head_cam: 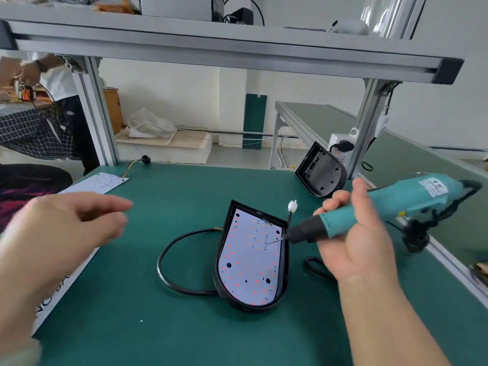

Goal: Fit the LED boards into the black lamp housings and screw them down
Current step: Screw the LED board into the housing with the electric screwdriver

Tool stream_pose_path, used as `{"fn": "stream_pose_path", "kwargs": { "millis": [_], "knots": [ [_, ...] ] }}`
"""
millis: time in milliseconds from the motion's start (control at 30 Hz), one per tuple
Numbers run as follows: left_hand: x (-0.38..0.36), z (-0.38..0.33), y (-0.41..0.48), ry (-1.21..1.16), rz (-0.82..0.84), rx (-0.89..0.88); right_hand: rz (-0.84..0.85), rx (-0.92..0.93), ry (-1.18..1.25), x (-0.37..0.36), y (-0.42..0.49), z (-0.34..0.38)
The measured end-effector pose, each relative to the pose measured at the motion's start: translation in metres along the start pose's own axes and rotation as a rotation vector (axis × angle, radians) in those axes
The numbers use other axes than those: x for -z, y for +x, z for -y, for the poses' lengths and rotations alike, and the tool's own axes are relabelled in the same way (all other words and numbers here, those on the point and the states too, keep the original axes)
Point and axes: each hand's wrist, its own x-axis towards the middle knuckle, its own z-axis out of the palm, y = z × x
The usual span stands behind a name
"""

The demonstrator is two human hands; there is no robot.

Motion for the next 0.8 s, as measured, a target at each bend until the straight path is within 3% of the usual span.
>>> {"fn": "stream_pose_path", "kwargs": {
  "millis": [167,333,633,800],
  "knots": [
    [-0.076,-0.046,-0.011,-0.341,0.170,-0.008,0.024,0.057,-0.025,0.009,-0.006,-0.009],
    [-0.116,-0.048,-0.025,-0.311,0.224,-0.009,0.025,0.062,0.035,0.012,-0.007,-0.003],
    [-0.119,-0.040,-0.042,-0.216,0.233,-0.049,0.069,0.086,0.205,-0.003,-0.020,-0.007],
    [-0.123,-0.046,-0.048,-0.306,0.273,-0.017,0.046,0.079,0.246,-0.006,-0.023,-0.003]
  ]
}}
